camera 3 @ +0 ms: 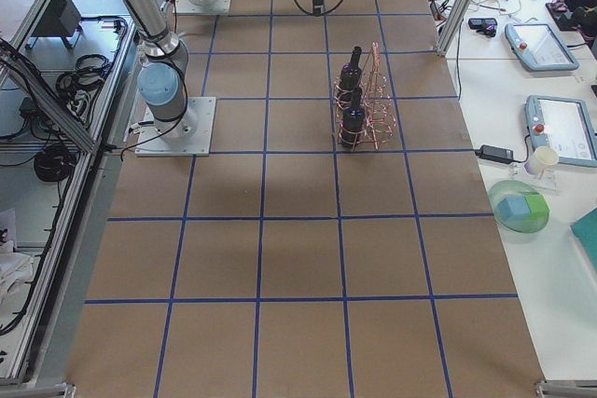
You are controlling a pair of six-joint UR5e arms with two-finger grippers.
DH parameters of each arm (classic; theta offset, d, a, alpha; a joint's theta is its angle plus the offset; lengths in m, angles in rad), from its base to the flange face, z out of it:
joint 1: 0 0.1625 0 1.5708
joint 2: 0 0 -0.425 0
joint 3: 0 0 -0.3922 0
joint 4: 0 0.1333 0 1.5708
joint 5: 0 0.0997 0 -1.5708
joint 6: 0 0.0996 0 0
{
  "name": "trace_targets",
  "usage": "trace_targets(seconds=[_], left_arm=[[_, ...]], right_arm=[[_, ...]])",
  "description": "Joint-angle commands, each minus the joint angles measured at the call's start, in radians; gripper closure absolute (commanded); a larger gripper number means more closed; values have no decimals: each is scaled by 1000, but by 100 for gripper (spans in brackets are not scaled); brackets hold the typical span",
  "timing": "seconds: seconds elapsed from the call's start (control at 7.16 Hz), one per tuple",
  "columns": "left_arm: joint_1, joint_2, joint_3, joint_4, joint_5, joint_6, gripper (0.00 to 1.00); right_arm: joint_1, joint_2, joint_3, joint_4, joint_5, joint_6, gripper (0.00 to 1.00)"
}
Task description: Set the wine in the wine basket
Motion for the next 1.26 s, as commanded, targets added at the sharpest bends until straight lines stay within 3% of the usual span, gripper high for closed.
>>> trace_targets(seconds=[0.0,0.7,1.12], left_arm=[[166,-13,9,4,-3,250,0],[282,-235,145,100,4,364,0],[288,-341,155,240,10,424,0]], right_arm=[[0,0,0,0,0,1,0],[-1,0,0,0,0,0,0],[0,0,0,0,1,0,0]])
